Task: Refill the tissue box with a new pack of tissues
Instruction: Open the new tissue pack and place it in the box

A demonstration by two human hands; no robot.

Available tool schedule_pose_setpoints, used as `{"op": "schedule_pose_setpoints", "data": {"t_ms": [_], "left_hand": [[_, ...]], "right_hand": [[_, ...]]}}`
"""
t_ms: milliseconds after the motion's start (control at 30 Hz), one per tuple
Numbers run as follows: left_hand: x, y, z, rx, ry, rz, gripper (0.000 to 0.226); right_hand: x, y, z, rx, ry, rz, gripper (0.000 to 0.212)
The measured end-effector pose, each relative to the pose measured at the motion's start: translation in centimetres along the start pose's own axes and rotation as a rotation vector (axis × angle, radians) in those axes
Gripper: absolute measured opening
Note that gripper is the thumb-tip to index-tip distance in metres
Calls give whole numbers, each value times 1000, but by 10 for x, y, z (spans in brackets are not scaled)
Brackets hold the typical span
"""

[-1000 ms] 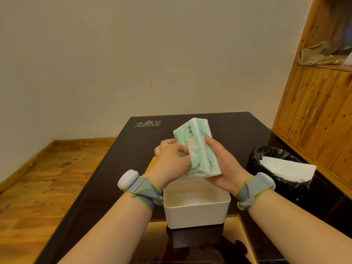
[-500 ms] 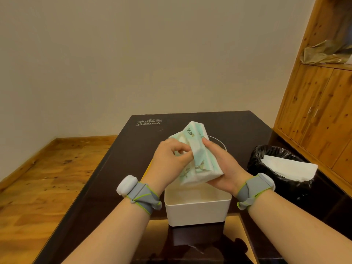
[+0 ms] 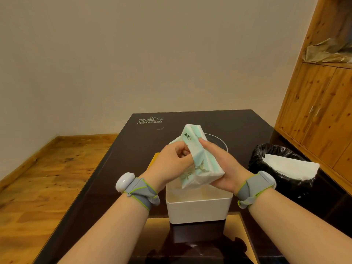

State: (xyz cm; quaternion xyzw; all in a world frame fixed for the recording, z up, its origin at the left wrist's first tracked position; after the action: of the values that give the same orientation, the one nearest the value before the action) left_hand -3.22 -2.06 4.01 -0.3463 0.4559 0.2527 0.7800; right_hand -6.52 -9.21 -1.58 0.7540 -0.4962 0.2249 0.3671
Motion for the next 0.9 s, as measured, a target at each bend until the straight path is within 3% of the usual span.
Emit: {"op": "schedule_pose_setpoints", "data": {"t_ms": [167, 267, 467, 900], "left_hand": [[5, 2, -5, 40, 22, 10, 29], [5, 4, -6, 48, 66, 23, 25], [12, 5, 7, -113, 203, 108, 6], [20, 16, 25, -414, 639, 164, 18]], "right_hand": [[1, 4, 6, -43, 17, 25, 47], [3, 7, 9, -60, 4, 41, 43], [7, 10, 11, -35, -80, 72, 44], [18, 19, 18, -120, -108, 182, 41]]}}
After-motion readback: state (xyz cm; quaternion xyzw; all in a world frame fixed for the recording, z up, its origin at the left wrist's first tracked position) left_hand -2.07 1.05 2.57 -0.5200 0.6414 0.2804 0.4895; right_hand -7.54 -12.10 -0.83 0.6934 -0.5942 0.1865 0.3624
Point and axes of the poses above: each hand's wrist, its own y-axis away from the middle knuckle, its own z-axis out of the back of the hand, x = y × z, the point moved 10 cm from there along -y, towards the middle knuckle, and after that the axes turned 10 degrees about -z, right-handed, at the moved point
